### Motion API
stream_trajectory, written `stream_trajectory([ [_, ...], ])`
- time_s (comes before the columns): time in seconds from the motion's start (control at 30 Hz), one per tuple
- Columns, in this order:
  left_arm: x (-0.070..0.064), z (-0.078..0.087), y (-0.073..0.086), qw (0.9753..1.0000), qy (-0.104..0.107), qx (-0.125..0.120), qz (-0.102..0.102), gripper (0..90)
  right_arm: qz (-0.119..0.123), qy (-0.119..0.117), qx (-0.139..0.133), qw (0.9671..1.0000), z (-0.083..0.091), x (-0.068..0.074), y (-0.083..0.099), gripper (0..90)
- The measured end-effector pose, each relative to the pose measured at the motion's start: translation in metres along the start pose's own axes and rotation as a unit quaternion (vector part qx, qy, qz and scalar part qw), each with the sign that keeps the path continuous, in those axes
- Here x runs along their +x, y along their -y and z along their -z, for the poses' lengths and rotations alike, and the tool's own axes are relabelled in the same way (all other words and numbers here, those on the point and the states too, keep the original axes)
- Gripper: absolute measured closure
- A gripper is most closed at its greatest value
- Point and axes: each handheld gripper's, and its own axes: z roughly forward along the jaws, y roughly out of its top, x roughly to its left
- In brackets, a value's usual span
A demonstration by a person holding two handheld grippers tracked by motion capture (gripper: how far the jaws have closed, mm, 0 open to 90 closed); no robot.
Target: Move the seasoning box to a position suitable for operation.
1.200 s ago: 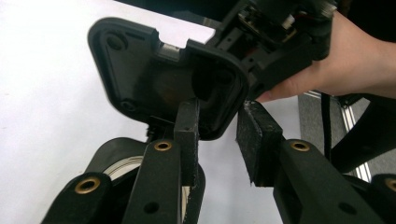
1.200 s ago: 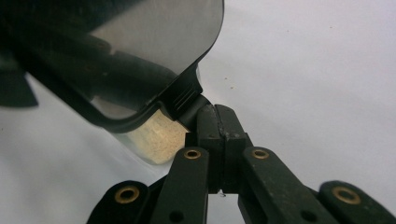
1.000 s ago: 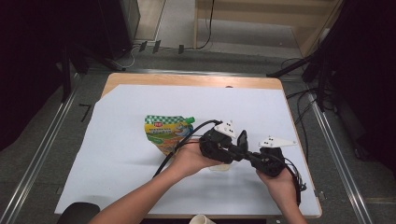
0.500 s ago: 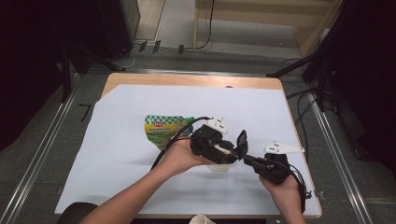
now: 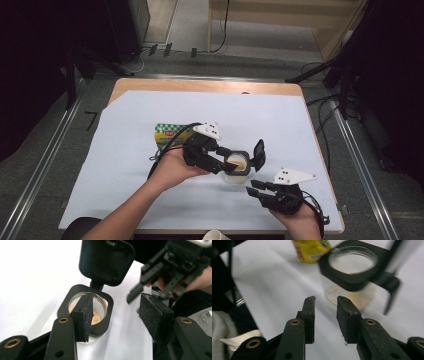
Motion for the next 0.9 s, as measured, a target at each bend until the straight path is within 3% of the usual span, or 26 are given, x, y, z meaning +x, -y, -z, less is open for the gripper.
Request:
stream_trajectory([
  [0.13, 0.000, 0.011, 0.004, 0.9999, -0.010, 0.003, -0.003, 45.8, 0.020, -0.017, 0.003, 0.9996, -0.006, 0.018, -0.006, 68.7],
  [0.3, 0.003, 0.024, 0.009, 0.9998, -0.018, 0.004, 0.004, 45.6, 0.004, -0.031, 0.010, 0.9995, -0.019, 0.030, -0.017, 65.3],
  [0.6, 0.006, 0.047, 0.019, 0.9997, -0.024, 0.007, -0.003, 44.9, 0.011, -0.031, 0.021, 0.9992, -0.044, 0.048, -0.041, 62.1],
  [0.9, 0.011, 0.078, 0.028, 0.9991, -0.036, -0.015, 0.014, 45.9, 0.040, -0.035, 0.023, 0.9983, -0.073, 0.057, -0.062, 56.6],
])
